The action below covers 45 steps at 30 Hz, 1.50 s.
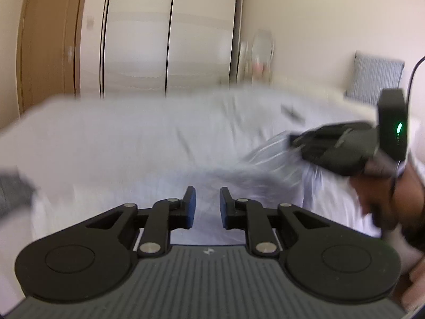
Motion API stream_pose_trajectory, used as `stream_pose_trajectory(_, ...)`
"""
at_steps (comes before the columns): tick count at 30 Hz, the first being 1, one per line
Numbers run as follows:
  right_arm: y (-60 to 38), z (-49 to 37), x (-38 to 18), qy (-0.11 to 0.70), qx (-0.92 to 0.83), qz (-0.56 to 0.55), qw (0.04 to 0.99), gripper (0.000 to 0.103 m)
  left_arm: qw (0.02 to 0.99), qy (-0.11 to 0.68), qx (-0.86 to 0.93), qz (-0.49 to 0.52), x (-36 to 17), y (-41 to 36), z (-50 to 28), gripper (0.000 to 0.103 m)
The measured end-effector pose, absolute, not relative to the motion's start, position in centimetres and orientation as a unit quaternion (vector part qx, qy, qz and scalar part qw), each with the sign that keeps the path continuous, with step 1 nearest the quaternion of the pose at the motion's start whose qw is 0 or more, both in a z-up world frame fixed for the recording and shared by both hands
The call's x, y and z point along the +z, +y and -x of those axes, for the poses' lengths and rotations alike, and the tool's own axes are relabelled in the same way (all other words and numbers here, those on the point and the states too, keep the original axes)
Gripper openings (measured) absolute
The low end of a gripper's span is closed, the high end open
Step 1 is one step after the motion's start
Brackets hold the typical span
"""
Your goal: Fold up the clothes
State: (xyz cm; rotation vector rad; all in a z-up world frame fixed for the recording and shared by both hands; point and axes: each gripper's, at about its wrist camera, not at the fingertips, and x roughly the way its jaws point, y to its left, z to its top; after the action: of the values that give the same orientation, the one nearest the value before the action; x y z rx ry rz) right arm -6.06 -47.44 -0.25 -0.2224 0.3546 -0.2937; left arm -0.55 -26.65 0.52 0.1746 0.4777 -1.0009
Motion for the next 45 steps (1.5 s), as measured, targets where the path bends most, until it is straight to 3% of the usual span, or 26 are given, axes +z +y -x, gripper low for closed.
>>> stream_pose_trajectory(2, -50.1, 8.3, -2.3, 0.209, -0.174, 0.079, 0.959, 0.005, 0.85, 0.25, -0.451, -0.107, -1.4, -26.2, 0.0, 0.027)
stream_pose_trajectory(4, -51.4, 10.5, -3.5, 0.216, -0.186, 0.052, 0.957, 0.021, 0.86, 0.265, -0.418, -0.126, -2.4, -25.6, -0.7, 0.029)
stream_pose_trajectory(7, -51.8, 12.7, -4.1, 0.214, -0.19, 0.023, 0.958, 0.031, 0.876, 0.284, -0.365, -0.14, -3.0, -24.2, -2.0, 0.033)
stream_pose_trajectory(9, -51.4, 12.8, -4.2, 0.21, -0.176, 0.005, 0.962, 0.039, 0.883, 0.292, -0.342, -0.135, -3.3, -23.1, -2.8, 0.046)
stream_pose_trajectory(14, -51.9, 12.9, -2.9, 0.204, -0.104, -0.02, 0.973, 0.063, 0.891, 0.304, -0.307, -0.138, -4.7, -22.3, -5.4, 0.064)
stream_pose_trajectory(16, -50.5, 12.3, -2.6, 0.212, -0.063, -0.013, 0.975, 0.082, 0.89, 0.309, -0.304, -0.14, -5.5, -23.0, -6.4, 0.064)
stream_pose_trajectory(19, -48.7, 10.2, -3.1, 0.243, -0.011, 0.005, 0.97, 0.086, 0.883, 0.317, -0.313, -0.148, -6.7, -23.2, -6.8, 0.062)
stream_pose_trajectory(20, -48.3, 9.2, -3.7, 0.262, -0.002, 0.018, 0.965, 0.086, 0.879, 0.319, -0.316, -0.159, -7.2, -23.7, -7.0, 0.052)
stream_pose_trajectory(21, -47.9, 8.1, -4.4, 0.282, 0.007, 0.032, 0.959, 0.084, 0.876, 0.318, -0.319, -0.17, -7.4, -24.2, -7.0, 0.027)
stream_pose_trajectory(22, -47.5, 7.2, -5.2, 0.298, 0.013, 0.049, 0.953, 0.083, 0.873, 0.315, -0.323, -0.182, -7.6, -24.7, -7.0, 0.015)
stream_pose_trajectory(23, -47.3, 6.5, -6.0, 0.316, 0.017, 0.067, 0.946, 0.062, 0.871, 0.312, -0.329, -0.189, -7.5, -25.1, -7.0, 0.008)
stream_pose_trajectory(24, -47.2, 5.9, -6.5, 0.334, 0.025, 0.08, 0.939, 0.017, 0.87, 0.306, -0.335, -0.19, -7.1, -25.3, -7.0, 0.006)
stream_pose_trajectory(25, -47.3, 5.7, -6.6, 0.339, 0.03, 0.082, 0.937, 0.004, 0.871, 0.298, -0.342, -0.19, -6.7, -25.5, -7.2, 0.006)
stream_pose_trajectory(29, -49.8, 5.5, -4.6, 0.319, 0.03, 0.067, 0.945, 0.003, 0.874, 0.251, -0.377, -0.175, -3.3, -27.1, -9.3, 0.005)
stream_pose_trajectory(33, -53.9, 2.1, 0.9, 0.263, 0.004, 0.08, 0.961, 0.003, 0.892, 0.154, -0.394, -0.163, 3.4, -30.5, -13.2, 0.005)
stream_pose_trajectory(39, -56.7, -1.1, 11.7, 0.09, -0.087, 0.165, 0.978, 0.003, 0.91, -0.021, -0.396, -0.118, 14.8, -32.1, -13.0, 0.005)
stream_pose_trajectory(42, -56.2, 1.6, 14.7, 0.004, -0.11, 0.19, 0.976, 0.004, 0.903, -0.046, -0.411, -0.114, 15.6, -31.1, -10.1, 0.005)
stream_pose_trajectory(45, -56.1, 5.2, 14.4, -0.008, -0.104, 0.168, 0.98, 0.005, 0.892, -0.02, -0.431, -0.134, 12.6, -30.2, -6.8, 0.006)
